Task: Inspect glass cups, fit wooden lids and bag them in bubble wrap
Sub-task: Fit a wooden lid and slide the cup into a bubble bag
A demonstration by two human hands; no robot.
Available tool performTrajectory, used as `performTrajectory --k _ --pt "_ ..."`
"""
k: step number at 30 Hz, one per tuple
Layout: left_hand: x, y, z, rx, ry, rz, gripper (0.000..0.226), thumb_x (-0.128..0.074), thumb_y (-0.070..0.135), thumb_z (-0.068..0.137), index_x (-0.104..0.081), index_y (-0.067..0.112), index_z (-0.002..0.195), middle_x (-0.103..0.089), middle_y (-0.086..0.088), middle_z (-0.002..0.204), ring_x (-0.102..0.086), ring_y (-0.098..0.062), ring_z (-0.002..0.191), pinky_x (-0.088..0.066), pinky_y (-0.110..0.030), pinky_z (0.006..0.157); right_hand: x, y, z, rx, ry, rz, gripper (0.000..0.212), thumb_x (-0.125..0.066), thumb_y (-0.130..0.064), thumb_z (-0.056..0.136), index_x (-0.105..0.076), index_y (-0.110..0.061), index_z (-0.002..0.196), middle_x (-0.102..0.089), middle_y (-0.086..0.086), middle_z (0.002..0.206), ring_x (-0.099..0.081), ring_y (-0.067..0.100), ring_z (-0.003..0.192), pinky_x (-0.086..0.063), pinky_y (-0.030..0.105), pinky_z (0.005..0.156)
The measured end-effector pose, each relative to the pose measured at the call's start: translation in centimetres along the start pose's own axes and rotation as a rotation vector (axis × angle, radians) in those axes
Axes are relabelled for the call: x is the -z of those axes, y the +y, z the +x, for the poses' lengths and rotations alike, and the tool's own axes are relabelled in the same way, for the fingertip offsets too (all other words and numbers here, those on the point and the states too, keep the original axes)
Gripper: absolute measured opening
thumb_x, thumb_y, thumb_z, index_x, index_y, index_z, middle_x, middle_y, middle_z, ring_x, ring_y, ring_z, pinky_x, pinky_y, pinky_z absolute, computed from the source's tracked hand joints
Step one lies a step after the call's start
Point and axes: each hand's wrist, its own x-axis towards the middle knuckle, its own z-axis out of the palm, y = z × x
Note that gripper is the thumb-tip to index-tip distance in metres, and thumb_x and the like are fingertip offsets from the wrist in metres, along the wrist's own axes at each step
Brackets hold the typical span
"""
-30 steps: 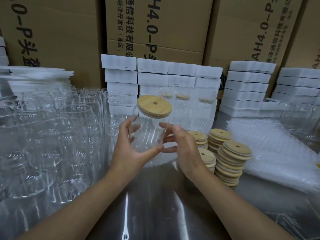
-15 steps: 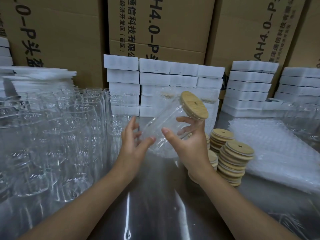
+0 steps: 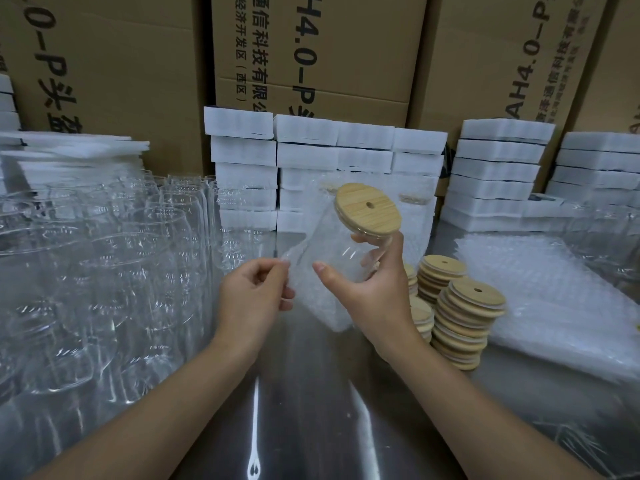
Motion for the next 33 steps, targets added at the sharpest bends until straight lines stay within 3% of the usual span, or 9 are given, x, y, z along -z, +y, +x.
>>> performTrajectory --k 4,8,12,14,18,23,28,31,33 --pt "0.2 1.0 -0.2 -0.215 -0.033 -0.1 0.027 -0.059 0.003 0.093 -0.064 0.027 0.102 -0.063 0.013 0.063 -0.06 0.002 0.062 -0.05 -0.013 0.058 0.0 0.2 0.0 -0.016 -0.084 0.03 0.066 -0.085 -0.045 0.062 -0.041 -0.035 0.109 -0.051 -0.022 0.105 -0.049 -0.013 0.099 -0.04 0.007 0.079" --pt "0.5 0.4 -0.8 -0.292 -0.264 0.058 0.074 -0.074 0.043 0.068 -0.038 0.044 0.132 -0.06 0.021 0.114 -0.053 0.01 0.113 -0.042 -0.012 0.097 0.1 -0.3 0.0 -0.04 -0.086 0.105 0.06 -0.078 -0.049 0.06 -0.039 -0.043 0.105 -0.053 -0.02 0.104 -0.048 -0.023 0.092 -0.037 -0.003 0.069" --pt "0.3 -0.8 -1.0 -0.232 -0.407 0.298 0.128 -0.083 0.06 0.042 0.003 0.064 0.136 -0.014 0.041 0.14 -0.014 0.032 0.126 -0.021 0.005 0.095 0.2 -0.7 0.0 -0.076 -0.076 0.215 0.052 -0.074 -0.05 0.06 -0.041 -0.044 0.1 -0.056 -0.016 0.102 -0.052 -0.02 0.082 -0.04 0.001 0.063" --pt "0.3 -1.5 -0.8 -0.201 -0.429 0.351 0.141 -0.089 0.057 0.042 0.012 0.06 0.141 -0.015 0.035 0.145 -0.015 0.035 0.122 -0.021 0.005 0.094 0.1 -0.6 0.1 -0.091 -0.096 0.21 0.056 -0.072 -0.06 0.057 -0.04 -0.05 0.102 -0.057 -0.016 0.105 -0.051 -0.014 0.081 -0.041 0.004 0.066" --pt "0.4 -2.4 -0.3 -0.186 -0.418 0.29 0.137 -0.094 0.043 0.05 0.0 0.05 0.15 -0.047 0.041 0.121 -0.04 0.034 0.108 -0.037 0.005 0.079 -0.1 -0.4 0.1 -0.072 -0.194 0.186 0.068 -0.071 -0.064 0.055 -0.038 -0.058 0.113 -0.059 -0.022 0.105 -0.056 -0.009 0.09 -0.046 0.007 0.072" --pt "0.1 -1.8 -0.6 -0.218 -0.261 0.156 0.118 -0.085 0.053 0.041 -0.024 0.048 0.141 -0.059 0.025 0.113 -0.057 0.016 0.104 -0.043 -0.001 0.078 -0.4 -0.3 0.0 -0.036 -0.35 0.09 0.059 -0.059 -0.076 0.053 -0.041 -0.063 0.108 -0.038 -0.032 0.116 -0.046 -0.014 0.087 -0.039 0.004 0.072" --pt "0.2 -0.8 -0.6 -0.294 -0.09 -0.01 0.105 -0.083 0.048 0.051 -0.035 0.022 0.141 -0.06 0.002 0.128 -0.06 -0.004 0.116 -0.047 -0.013 0.093 -0.3 0.5 0.0 -0.054 -0.475 0.131 0.104 -0.061 -0.075 0.055 -0.017 -0.047 0.145 -0.027 -0.026 0.139 -0.036 -0.024 0.111 -0.038 0.004 0.087" --pt "0.6 -0.2 -0.3 -0.314 -0.02 -0.081 0.103 -0.078 0.05 0.058 -0.034 0.014 0.144 -0.058 -0.004 0.13 -0.059 -0.01 0.118 -0.048 -0.018 0.098 -0.1 0.4 -0.4 -0.095 -0.659 0.123 0.102 -0.074 -0.068 0.053 -0.016 -0.059 0.137 -0.029 -0.056 0.116 -0.026 -0.04 0.104 -0.031 -0.006 0.082" --pt "0.7 0.2 -0.3 -0.317 0.0 -0.102 0.099 -0.074 0.054 0.061 -0.035 0.018 0.145 -0.056 -0.008 0.135 -0.056 -0.017 0.125 -0.045 -0.033 0.106 -0.2 0.3 -0.9 -0.085 -0.721 0.046 0.096 -0.081 -0.059 0.054 -0.018 -0.069 0.126 -0.033 -0.06 0.107 -0.028 -0.042 0.1 -0.029 -0.011 0.078"
